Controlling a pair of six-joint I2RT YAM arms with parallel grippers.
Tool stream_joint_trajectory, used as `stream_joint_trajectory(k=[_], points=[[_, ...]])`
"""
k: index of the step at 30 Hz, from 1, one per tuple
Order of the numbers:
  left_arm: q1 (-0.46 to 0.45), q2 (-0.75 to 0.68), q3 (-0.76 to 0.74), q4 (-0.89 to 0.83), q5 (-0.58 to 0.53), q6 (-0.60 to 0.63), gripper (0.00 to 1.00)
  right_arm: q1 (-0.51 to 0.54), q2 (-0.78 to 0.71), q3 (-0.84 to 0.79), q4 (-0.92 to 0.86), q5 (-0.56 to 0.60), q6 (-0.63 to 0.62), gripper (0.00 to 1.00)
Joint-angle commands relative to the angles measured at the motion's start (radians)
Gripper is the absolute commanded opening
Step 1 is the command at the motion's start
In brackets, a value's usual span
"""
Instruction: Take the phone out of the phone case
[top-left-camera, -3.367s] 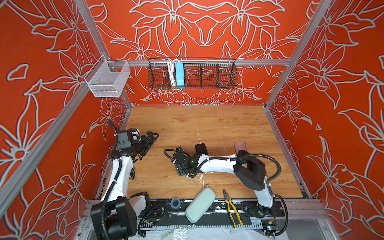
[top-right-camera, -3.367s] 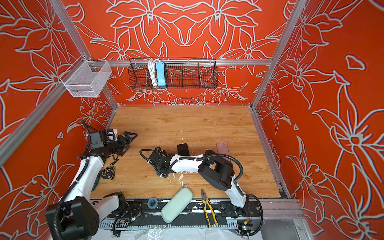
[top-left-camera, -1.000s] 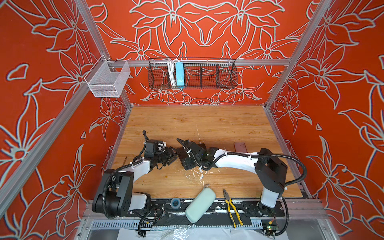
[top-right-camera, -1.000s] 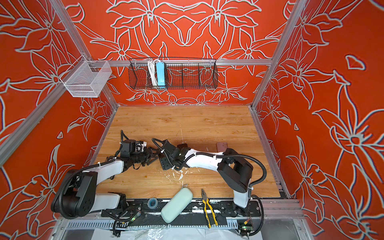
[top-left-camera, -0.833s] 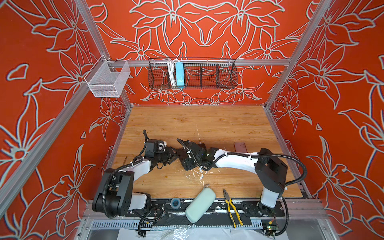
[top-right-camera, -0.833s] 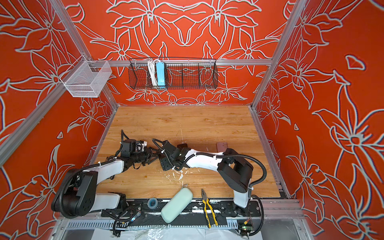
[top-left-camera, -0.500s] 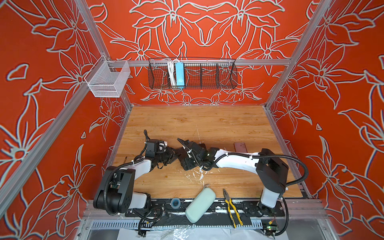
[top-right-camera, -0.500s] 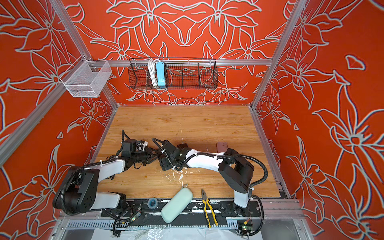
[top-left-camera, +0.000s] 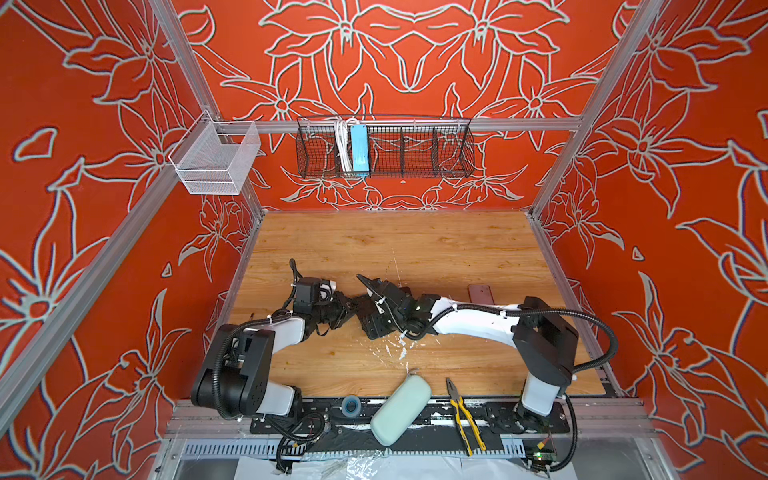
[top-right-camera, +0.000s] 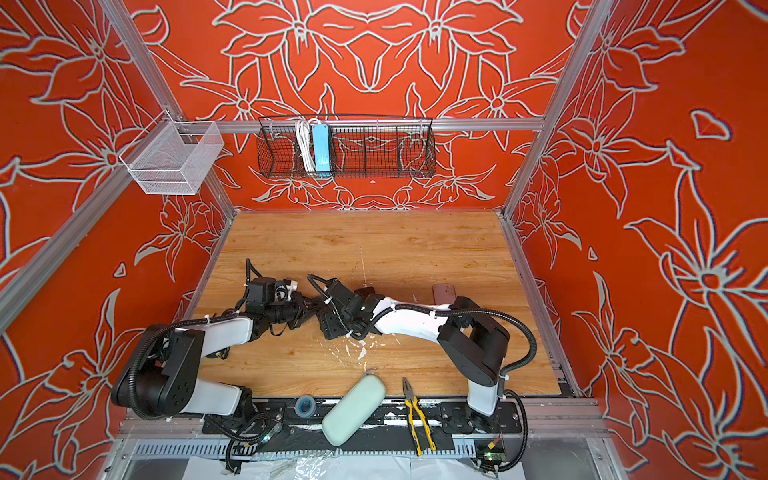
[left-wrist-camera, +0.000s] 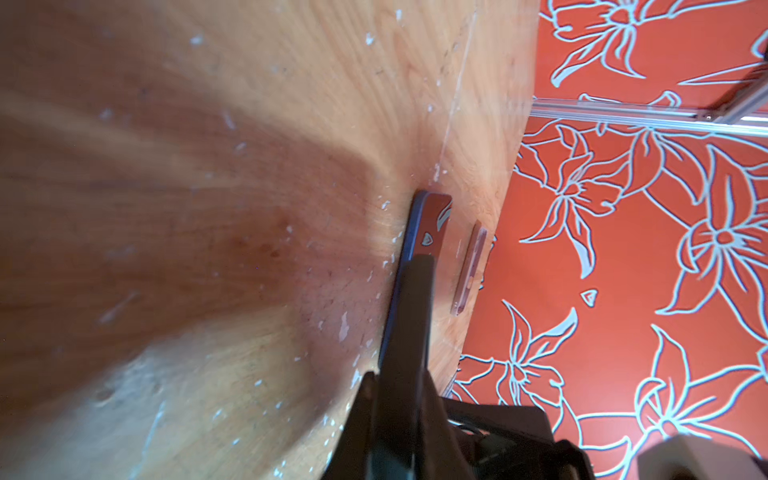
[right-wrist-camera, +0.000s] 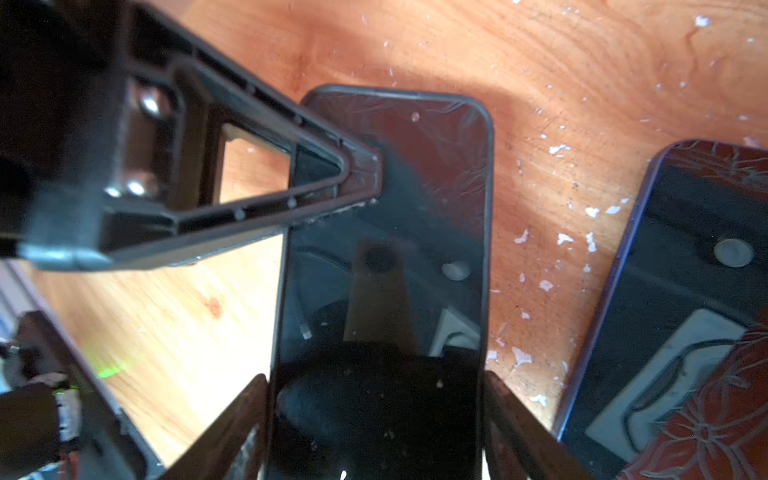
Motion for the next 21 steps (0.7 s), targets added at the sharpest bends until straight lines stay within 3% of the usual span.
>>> stream_joint_trajectory(k=[1, 5, 12, 21], points=[[-0.010, -0.008, 0.009, 0.033, 0.012, -0.023, 0.06, 0.008, -0.037, -0.008, 0.033, 0.001, -0.005, 0.59], [-0.012, -0.024, 0.008, 0.032, 0.001, -0.019, 0.00, 0.008, -0.039, -0.011, 0.036, 0.003, -0.004, 0.59], [-0.014, -0.071, -0.007, 0.030, -0.026, -0.020, 0.00, 0.008, -0.045, -0.013, 0.028, 0.014, -0.005, 0.62], [-0.014, -0.179, -0.018, 0.033, -0.075, -0.037, 0.00, 0.007, -0.077, -0.046, 0.073, 0.014, -0.009, 0.84]])
